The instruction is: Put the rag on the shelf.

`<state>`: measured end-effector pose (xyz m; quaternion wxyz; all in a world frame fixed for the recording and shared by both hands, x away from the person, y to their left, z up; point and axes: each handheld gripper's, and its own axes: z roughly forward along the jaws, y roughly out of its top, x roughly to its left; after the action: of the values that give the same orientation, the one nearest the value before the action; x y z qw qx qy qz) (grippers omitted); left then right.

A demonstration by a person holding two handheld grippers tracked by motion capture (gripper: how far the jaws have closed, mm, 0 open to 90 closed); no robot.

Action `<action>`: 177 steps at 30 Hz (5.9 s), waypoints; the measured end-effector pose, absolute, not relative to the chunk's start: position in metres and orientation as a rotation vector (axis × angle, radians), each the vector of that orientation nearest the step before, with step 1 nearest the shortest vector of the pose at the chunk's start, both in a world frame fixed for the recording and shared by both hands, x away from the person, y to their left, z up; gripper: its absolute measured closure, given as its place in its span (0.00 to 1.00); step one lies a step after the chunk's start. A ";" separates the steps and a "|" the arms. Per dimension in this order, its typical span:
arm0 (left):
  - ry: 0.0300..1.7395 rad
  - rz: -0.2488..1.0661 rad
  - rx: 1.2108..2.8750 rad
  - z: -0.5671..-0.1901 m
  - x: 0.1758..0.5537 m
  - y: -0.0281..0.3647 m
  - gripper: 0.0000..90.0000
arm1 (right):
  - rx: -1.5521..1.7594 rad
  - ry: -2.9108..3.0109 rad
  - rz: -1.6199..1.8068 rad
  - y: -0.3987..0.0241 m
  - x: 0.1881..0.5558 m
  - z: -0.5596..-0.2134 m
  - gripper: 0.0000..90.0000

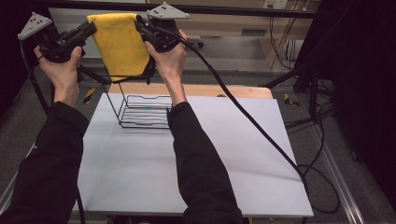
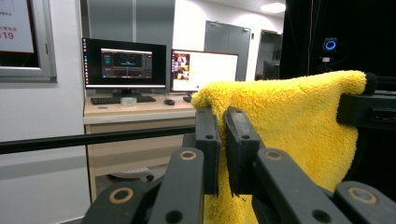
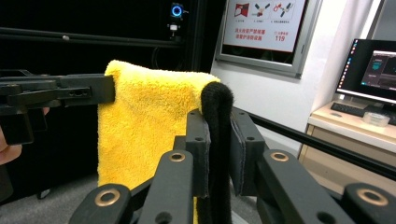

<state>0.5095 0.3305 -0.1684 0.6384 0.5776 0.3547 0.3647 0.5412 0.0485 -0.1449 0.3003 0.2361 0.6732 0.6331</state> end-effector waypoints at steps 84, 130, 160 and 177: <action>0.775 0.745 1.552 -0.235 0.438 0.330 0.92 | 0.499 2.012 1.544 0.032 0.477 -0.214 0.87; 0.843 0.614 1.798 -0.277 0.432 0.314 0.90 | 0.541 2.239 1.480 0.030 0.461 -0.254 0.86; 0.995 0.584 1.783 -0.308 0.433 0.317 0.39 | 0.698 2.205 1.534 -0.003 0.458 -0.282 0.62; 0.971 0.520 1.897 -0.363 0.407 0.288 0.18 | 0.871 2.238 1.480 -0.078 0.433 -0.326 0.15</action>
<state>0.4075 0.2883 -0.3628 0.4563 0.7695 0.3939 0.2109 0.4327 -0.0776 -0.3257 0.1596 0.3048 0.7832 0.5179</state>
